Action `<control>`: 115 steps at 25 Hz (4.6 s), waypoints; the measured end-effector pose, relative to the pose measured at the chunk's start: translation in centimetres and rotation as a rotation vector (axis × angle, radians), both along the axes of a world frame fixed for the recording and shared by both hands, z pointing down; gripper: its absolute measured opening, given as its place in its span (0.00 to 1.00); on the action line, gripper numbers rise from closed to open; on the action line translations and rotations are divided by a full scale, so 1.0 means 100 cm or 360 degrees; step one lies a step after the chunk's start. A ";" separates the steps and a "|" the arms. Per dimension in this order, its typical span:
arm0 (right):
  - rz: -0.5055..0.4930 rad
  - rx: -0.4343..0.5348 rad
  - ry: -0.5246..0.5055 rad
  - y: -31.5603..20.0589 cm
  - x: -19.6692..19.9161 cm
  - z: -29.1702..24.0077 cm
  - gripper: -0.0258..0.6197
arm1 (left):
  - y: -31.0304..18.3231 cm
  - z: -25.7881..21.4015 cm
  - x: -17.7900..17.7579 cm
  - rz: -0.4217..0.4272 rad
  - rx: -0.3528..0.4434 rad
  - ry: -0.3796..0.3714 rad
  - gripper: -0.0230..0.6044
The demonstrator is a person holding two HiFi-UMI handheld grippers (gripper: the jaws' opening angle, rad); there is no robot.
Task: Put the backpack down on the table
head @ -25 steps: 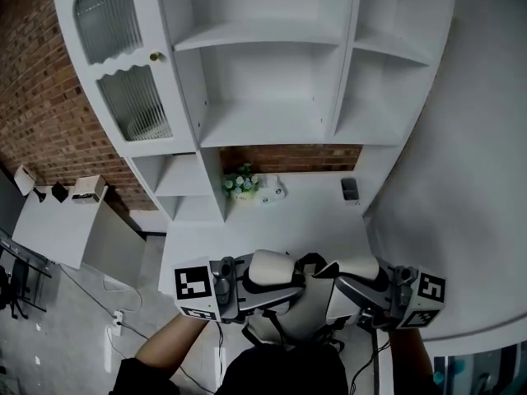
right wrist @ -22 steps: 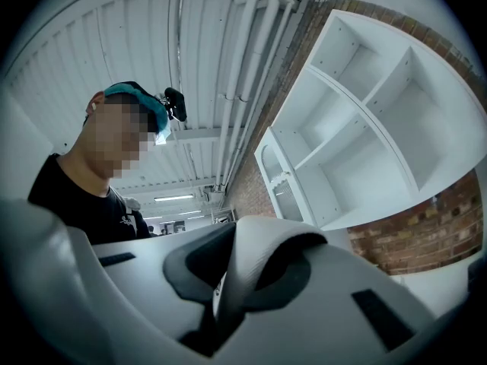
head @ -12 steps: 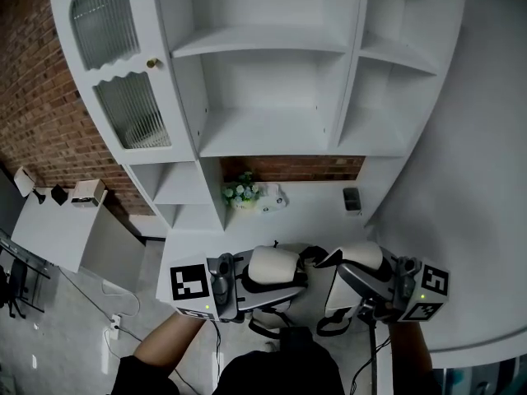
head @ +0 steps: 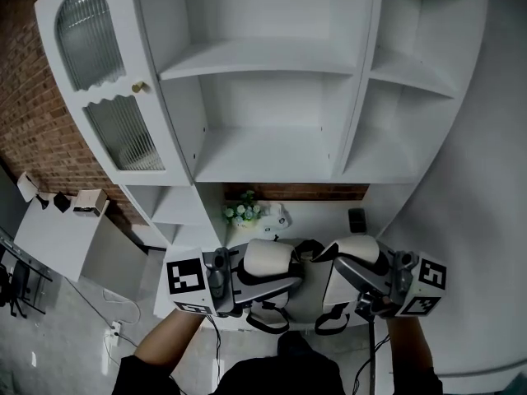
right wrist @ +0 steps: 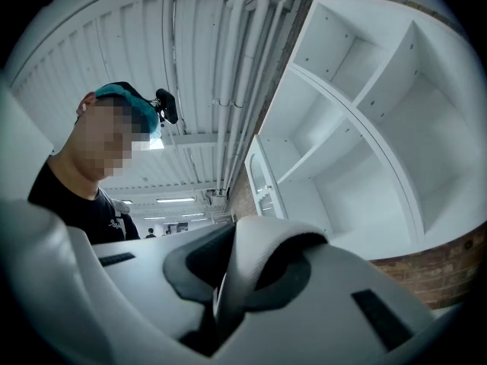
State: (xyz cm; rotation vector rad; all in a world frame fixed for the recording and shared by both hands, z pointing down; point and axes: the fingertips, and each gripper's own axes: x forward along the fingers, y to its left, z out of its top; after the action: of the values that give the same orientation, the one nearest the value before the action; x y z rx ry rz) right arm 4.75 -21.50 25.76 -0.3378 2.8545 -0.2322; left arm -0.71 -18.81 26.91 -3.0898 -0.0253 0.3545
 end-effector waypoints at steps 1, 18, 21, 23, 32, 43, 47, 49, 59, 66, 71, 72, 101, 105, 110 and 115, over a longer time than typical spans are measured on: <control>-0.0007 0.0004 -0.0004 -0.007 0.000 -0.002 0.11 | -0.008 -0.001 0.001 -0.0007 -0.0001 0.0001 0.12; -0.0091 -0.0074 0.0000 -0.098 0.014 0.014 0.11 | -0.101 0.013 0.017 -0.0081 -0.0109 -0.0030 0.12; -0.0120 -0.0086 -0.0026 -0.105 0.016 0.018 0.11 | -0.112 0.018 0.017 -0.0101 -0.0118 -0.0023 0.12; -0.0132 -0.0074 -0.0021 -0.109 0.017 0.020 0.11 | -0.118 0.019 0.017 -0.0116 -0.0113 -0.0017 0.12; -0.0155 -0.0120 -0.0015 -0.122 0.016 0.038 0.11 | -0.136 0.036 0.016 -0.0162 -0.0176 -0.0020 0.12; -0.0138 -0.0224 0.0022 -0.132 0.011 0.079 0.11 | -0.148 0.077 0.016 -0.0181 -0.0263 -0.0071 0.12; -0.0125 -0.0209 0.0120 -0.125 0.006 0.095 0.11 | -0.152 0.090 0.010 -0.0157 -0.0318 -0.0042 0.12; -0.0127 -0.0239 0.0120 -0.122 0.003 0.104 0.11 | -0.151 0.097 0.007 -0.0147 -0.0360 -0.0035 0.12; -0.0097 -0.0291 0.0162 -0.110 -0.001 0.143 0.12 | -0.130 0.136 0.013 -0.0148 -0.0427 -0.0110 0.12; -0.0074 -0.0314 0.0252 -0.095 -0.009 0.170 0.12 | -0.111 0.168 0.017 -0.0105 -0.0448 -0.0184 0.12; -0.0069 -0.0354 0.0284 -0.083 -0.016 0.194 0.12 | -0.101 0.184 0.010 -0.0079 -0.0538 -0.0111 0.12; -0.0066 -0.0368 0.0292 -0.080 -0.017 0.201 0.12 | -0.099 0.188 0.010 -0.0067 -0.0563 -0.0087 0.12; -0.0060 -0.0771 0.0326 -0.117 -0.014 0.338 0.12 | -0.126 0.323 0.028 -0.0076 -0.0953 -0.0334 0.12; 0.0010 -0.0795 0.0341 -0.128 -0.016 0.353 0.12 | -0.138 0.338 0.029 -0.0126 -0.1004 -0.0350 0.13; 0.0015 -0.0855 0.0315 -0.138 -0.016 0.365 0.12 | -0.149 0.349 0.029 -0.0177 -0.1048 -0.0335 0.17; -0.0006 -0.0913 0.0302 -0.148 -0.015 0.373 0.12 | -0.158 0.349 0.031 -0.0202 -0.1060 -0.0314 0.26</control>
State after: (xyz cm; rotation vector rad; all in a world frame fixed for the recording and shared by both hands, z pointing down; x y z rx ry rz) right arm 3.23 -36.30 63.06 -0.4813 2.9156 -1.0785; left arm 2.39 -34.58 61.84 -3.7397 0.3542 0.0499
